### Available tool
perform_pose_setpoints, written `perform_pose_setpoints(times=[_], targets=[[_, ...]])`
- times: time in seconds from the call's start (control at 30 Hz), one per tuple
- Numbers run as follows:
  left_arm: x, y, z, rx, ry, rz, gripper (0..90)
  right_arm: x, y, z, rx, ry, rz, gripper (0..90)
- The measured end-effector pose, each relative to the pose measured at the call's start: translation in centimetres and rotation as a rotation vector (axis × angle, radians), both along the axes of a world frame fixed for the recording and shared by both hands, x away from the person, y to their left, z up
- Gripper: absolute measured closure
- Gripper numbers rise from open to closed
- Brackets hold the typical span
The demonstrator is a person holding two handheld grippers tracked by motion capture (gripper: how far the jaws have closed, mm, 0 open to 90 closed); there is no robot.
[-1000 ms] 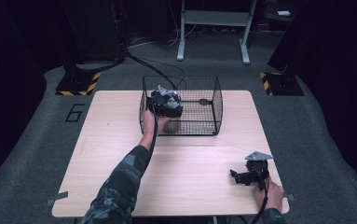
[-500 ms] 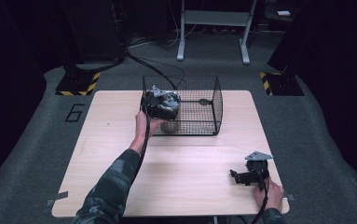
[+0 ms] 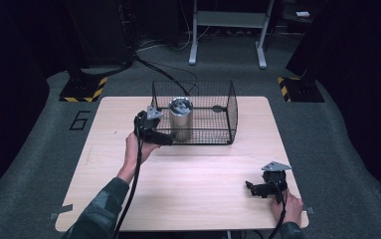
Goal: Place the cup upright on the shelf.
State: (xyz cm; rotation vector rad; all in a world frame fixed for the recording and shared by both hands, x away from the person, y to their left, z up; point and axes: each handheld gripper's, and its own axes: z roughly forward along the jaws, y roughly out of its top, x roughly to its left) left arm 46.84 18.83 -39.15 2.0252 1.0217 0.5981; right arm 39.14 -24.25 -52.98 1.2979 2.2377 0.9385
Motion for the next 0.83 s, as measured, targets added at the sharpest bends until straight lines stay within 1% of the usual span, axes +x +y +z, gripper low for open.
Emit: perform_pose_setpoints(times=[0.07,0.13,0.17,0.2,0.23,0.27,0.3,0.33,0.4,0.43,0.47,0.5,0.53,0.57,0.6,0.63,0.67,0.7,0.73,0.77,0.8,0.83], targets=[[-1.1,0.7,-0.7,0.009,0.006,0.003,0.1,0.0,0.0,0.0,-0.002,0.000,0.002,0.0],[-2.3,1.6,-1.6,0.007,0.018,0.007,0.2,0.0,0.0,0.0,0.000,0.000,0.000,0.0],[-3.7,2.6,-2.6,0.019,0.031,0.018,0.2,0.0,0.0,0.0,0.000,0.000,0.000,0.0],[-3.7,2.6,-2.6,0.019,0.031,0.018,0.2,0.0,0.0,0.0,0.000,0.000,0.000,0.0],[-5.1,3.6,-3.9,0.047,0.043,0.034,0.2,0.0,0.0,0.0,0.000,0.000,0.000,0.0],[-5.8,4.2,-4.6,0.061,0.047,0.042,0.2,0.0,0.0,0.0,0.000,0.000,-0.001,0.0],[-5.8,4.2,-4.6,0.061,0.047,0.042,0.2,0.0,0.0,0.0,0.000,0.000,-0.001,0.0],[-6.6,5.1,-5.5,0.053,0.066,0.058,0.2,0.0,0.0,0.0,0.001,0.000,-0.001,0.0],[-7.7,6.5,-7.3,0.050,0.101,0.089,0.2,0.0,0.0,0.0,0.001,0.001,-0.001,0.0],[-8.1,7.0,-8.0,0.056,0.106,0.110,0.2,0.0,0.0,0.0,0.000,0.000,-0.001,0.0],[-8.6,7.7,-9.3,0.052,0.108,0.148,0.2,0.0,0.0,0.0,0.001,0.001,-0.002,0.0],[-8.9,8.3,-9.9,0.059,0.123,0.163,0.1,0.0,0.0,0.0,0.001,0.001,-0.001,0.0],[-9.4,9.5,-11.2,0.060,0.125,0.224,0.1,0.0,0.0,0.0,0.001,0.000,-0.002,0.0],[-9.6,10.2,-11.6,0.082,0.133,0.237,0.1,0.0,0.0,0.0,0.001,0.000,-0.001,0.0],[-9.7,10.6,-12.1,0.078,0.138,0.269,0.1,0.0,0.0,0.0,0.001,0.000,-0.002,0.0],[-9.7,11.2,-12.5,0.080,0.141,0.279,0.0,0.0,0.0,0.0,0.001,0.001,-0.002,0.0],[-9.6,11.7,-12.8,0.078,0.147,0.283,0.0,0.0,0.0,0.0,0.001,0.000,-0.002,0.0],[-9.6,11.7,-12.8,0.078,0.147,0.283,0.0,0.0,0.0,0.0,0.001,0.000,-0.002,0.0],[-9.5,12.1,-13.1,0.056,0.146,0.291,0.0,0.0,0.0,0.0,0.001,0.000,-0.001,0.0],[-9.4,12.8,-13.4,0.054,0.155,0.286,0.0,0.0,0.0,0.0,0.001,0.000,-0.002,0.0],[-9.3,13.1,-13.7,0.058,0.145,0.282,0.0,0.0,0.0,0.0,0.000,0.000,-0.002,0.0],[-9.3,13.1,-13.7,0.058,0.145,0.282,0.3,0.0,0.0,0.0,0.001,0.001,-0.001,0.0]])
